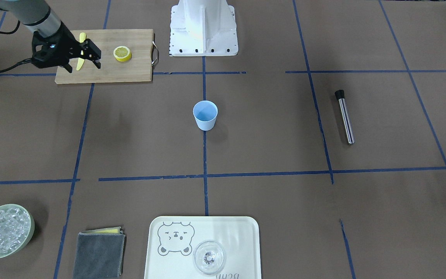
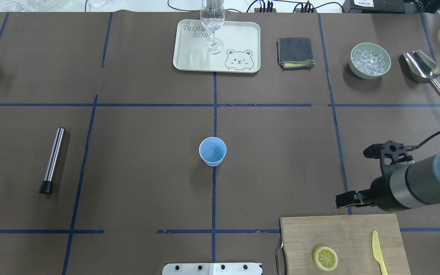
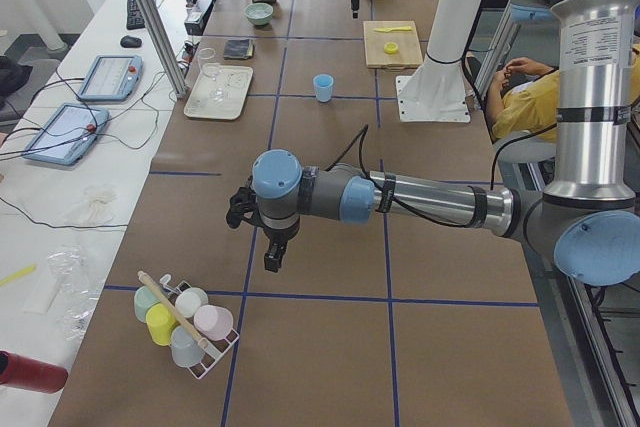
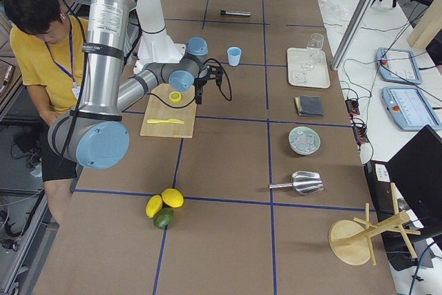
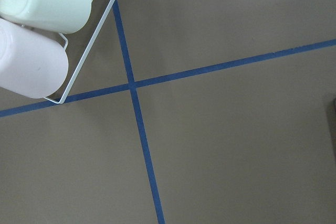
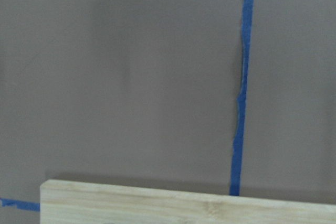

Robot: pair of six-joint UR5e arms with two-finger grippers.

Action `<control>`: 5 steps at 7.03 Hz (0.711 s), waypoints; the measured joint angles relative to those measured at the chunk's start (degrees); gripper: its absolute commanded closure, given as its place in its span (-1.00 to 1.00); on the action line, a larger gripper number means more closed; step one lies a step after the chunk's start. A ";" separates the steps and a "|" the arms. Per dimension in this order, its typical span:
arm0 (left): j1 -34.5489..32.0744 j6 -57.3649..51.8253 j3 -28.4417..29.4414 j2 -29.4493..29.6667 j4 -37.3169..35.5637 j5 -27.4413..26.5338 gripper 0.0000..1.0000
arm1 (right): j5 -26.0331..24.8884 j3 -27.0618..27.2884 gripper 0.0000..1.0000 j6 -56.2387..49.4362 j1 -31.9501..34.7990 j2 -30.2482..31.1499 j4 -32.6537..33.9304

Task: Squeeze lemon into cup
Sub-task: 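Move the right gripper down over the lemon slice on the cutting board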

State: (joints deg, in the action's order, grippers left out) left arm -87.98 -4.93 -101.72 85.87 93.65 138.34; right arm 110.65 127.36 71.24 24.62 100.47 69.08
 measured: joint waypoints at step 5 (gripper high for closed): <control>-0.01 0.04 0.02 -1.21 5.40 -0.09 -1.00 | -22.41 1.44 -1.00 19.34 -24.94 -0.24 -0.26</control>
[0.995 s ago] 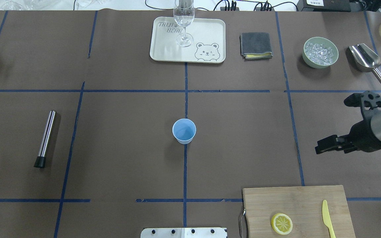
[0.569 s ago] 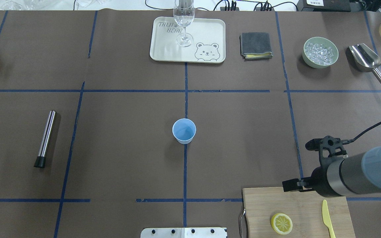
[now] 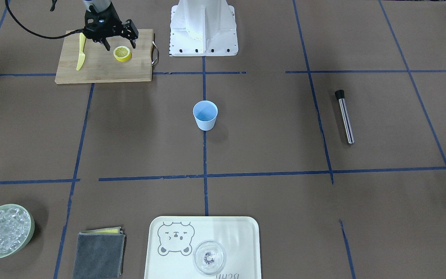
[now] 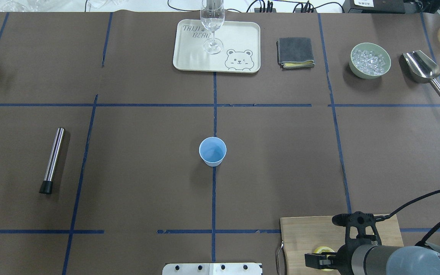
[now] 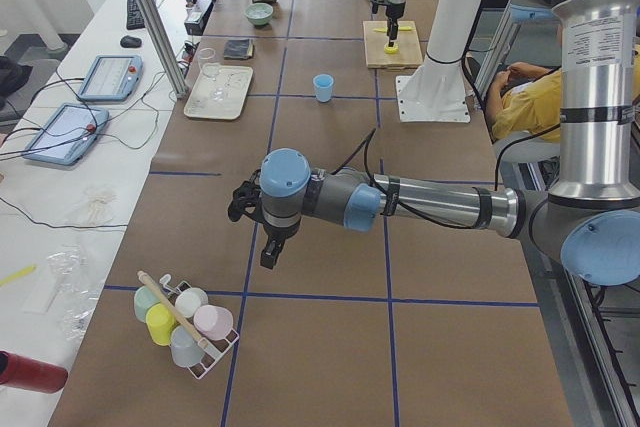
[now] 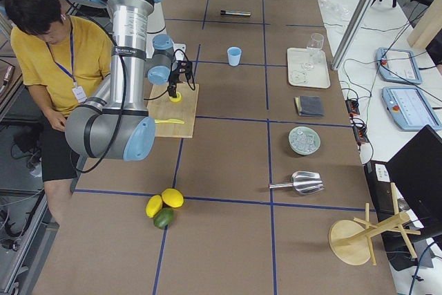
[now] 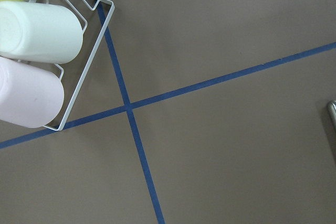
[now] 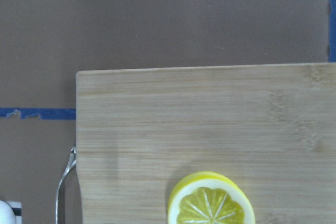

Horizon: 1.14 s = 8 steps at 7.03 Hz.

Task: Squeeze lemon into cup
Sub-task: 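Move the right gripper down over the lemon slice on the cutting board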

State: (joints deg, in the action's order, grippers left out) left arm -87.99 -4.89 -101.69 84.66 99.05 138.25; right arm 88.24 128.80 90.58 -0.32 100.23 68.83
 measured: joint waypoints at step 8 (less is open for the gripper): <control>-0.22 0.23 -0.41 -2.53 4.95 0.08 -1.00 | 0.19 -3.21 -0.64 0.57 -0.42 -0.41 0.01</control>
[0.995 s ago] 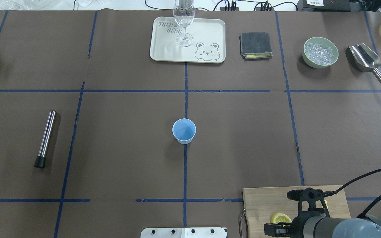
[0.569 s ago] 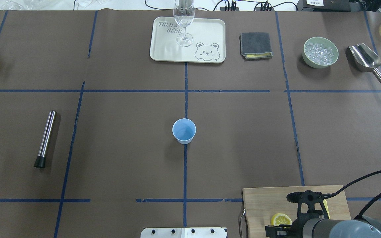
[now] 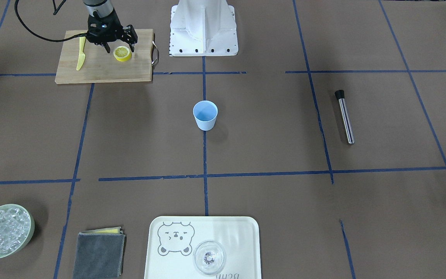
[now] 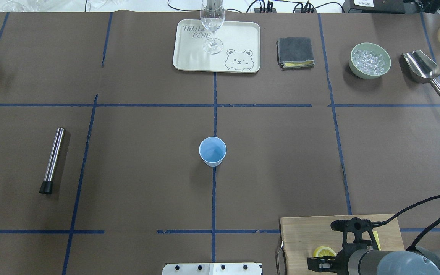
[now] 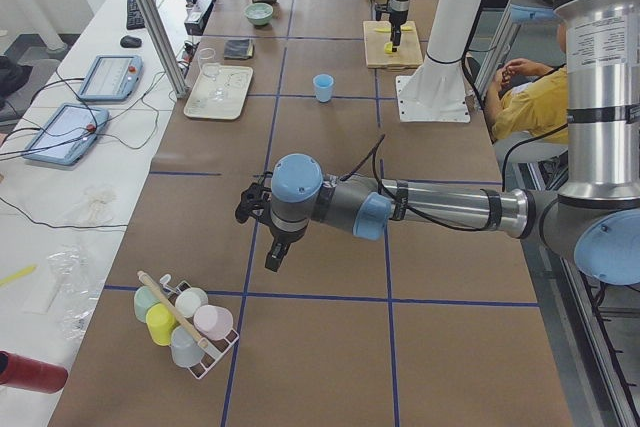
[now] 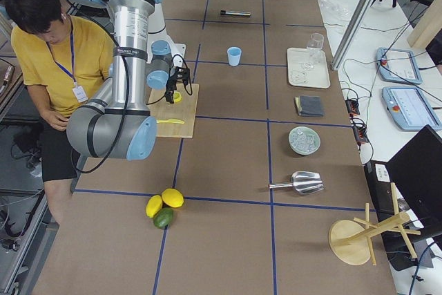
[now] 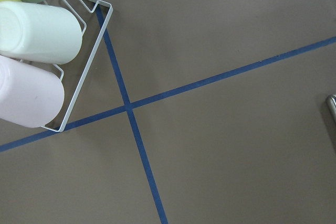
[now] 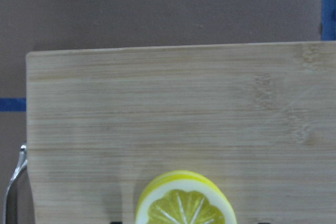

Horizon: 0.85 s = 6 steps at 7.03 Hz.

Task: Squeeze lemon into cup
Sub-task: 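Move the right gripper down over the lemon slice on the cutting board, then close the right gripper on the edge of the lemon slice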

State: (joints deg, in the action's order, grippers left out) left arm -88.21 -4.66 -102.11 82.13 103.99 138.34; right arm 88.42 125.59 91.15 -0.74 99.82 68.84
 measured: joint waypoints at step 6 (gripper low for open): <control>-0.20 -0.24 -0.09 -0.46 0.22 0.00 -1.00 | -0.02 0.08 -0.07 0.04 0.86 -0.04 0.06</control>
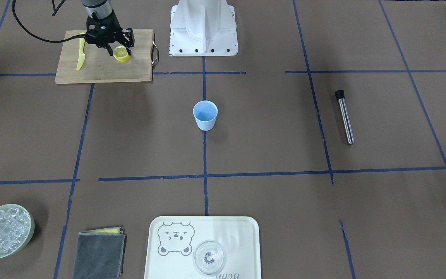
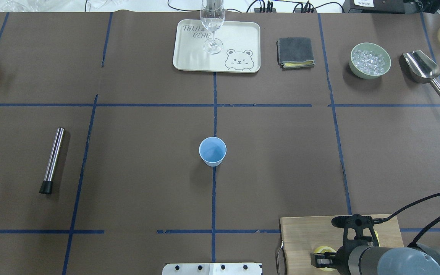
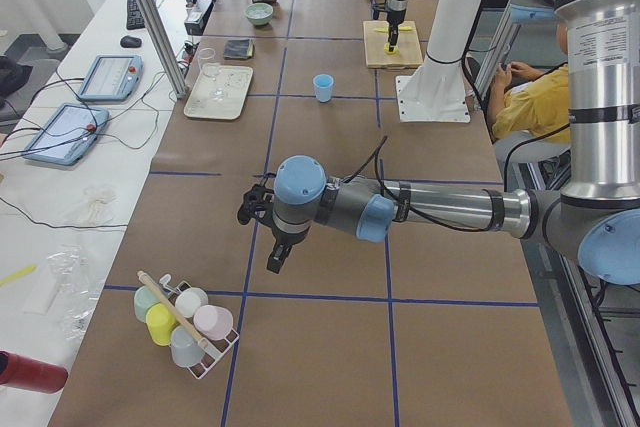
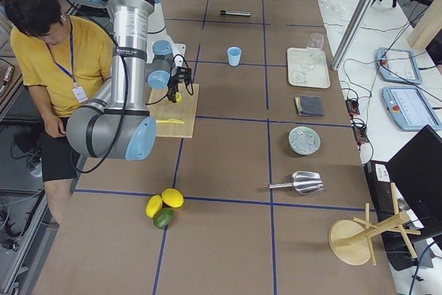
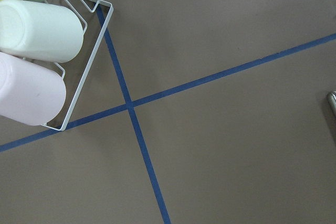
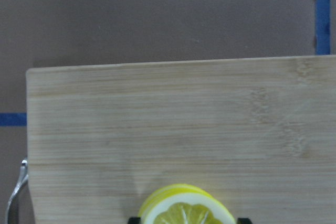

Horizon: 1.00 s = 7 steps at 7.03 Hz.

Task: Squeeze lemon into cup
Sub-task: 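Close the right gripper on the edge of the lemon slice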

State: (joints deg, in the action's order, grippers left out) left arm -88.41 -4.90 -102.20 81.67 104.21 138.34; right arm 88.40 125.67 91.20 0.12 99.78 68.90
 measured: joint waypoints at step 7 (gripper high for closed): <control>-0.13 0.06 -0.13 -0.40 0.02 0.08 -1.00 | 2.06 1.44 -0.09 -0.02 3.51 0.39 0.12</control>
State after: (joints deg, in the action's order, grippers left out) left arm -88.54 -4.84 -102.33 81.27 104.24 138.42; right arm 90.46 127.11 91.17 3.64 100.17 69.02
